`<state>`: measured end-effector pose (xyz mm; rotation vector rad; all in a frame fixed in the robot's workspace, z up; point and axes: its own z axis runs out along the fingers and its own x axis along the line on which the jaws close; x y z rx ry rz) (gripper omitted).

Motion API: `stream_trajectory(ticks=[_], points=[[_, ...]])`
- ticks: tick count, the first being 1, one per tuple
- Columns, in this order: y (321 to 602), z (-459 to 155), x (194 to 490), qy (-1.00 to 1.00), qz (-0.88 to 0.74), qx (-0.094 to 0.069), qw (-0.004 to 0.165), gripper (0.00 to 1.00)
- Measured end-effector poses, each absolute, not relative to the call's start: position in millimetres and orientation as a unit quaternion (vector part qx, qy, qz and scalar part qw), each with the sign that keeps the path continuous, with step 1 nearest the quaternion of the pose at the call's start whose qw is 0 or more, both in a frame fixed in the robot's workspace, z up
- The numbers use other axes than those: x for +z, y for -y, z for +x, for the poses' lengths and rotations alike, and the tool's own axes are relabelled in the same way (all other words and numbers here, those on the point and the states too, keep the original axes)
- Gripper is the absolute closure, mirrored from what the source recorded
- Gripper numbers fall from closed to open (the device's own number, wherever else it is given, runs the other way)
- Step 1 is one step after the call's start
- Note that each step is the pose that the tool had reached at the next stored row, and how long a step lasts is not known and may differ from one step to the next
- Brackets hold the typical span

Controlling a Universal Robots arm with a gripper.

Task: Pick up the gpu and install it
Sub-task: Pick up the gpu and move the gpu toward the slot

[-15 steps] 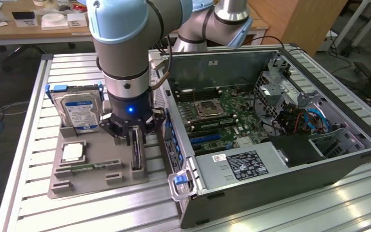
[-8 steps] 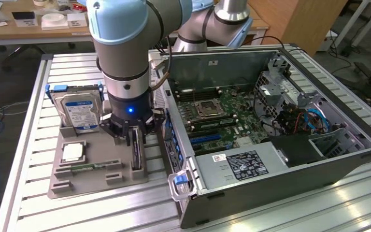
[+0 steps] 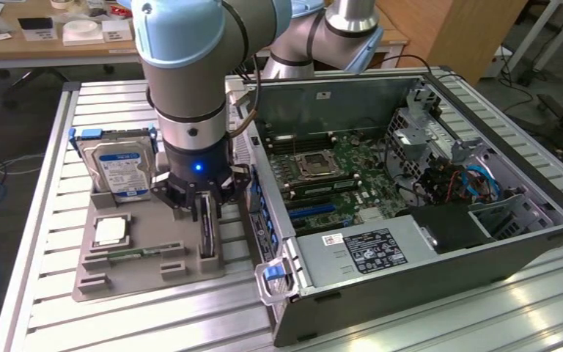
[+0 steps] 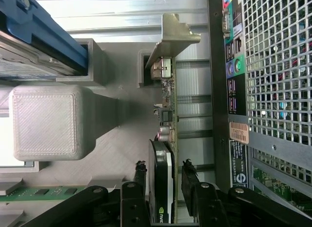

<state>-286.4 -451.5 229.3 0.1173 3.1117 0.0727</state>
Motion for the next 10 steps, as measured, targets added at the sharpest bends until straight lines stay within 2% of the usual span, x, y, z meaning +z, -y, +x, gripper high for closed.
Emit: stream_trajectory(ticks=[10], points=[[451.5, -286.3, 229.1, -0.999, 0.038, 0.023, 0.013, 0.57]])
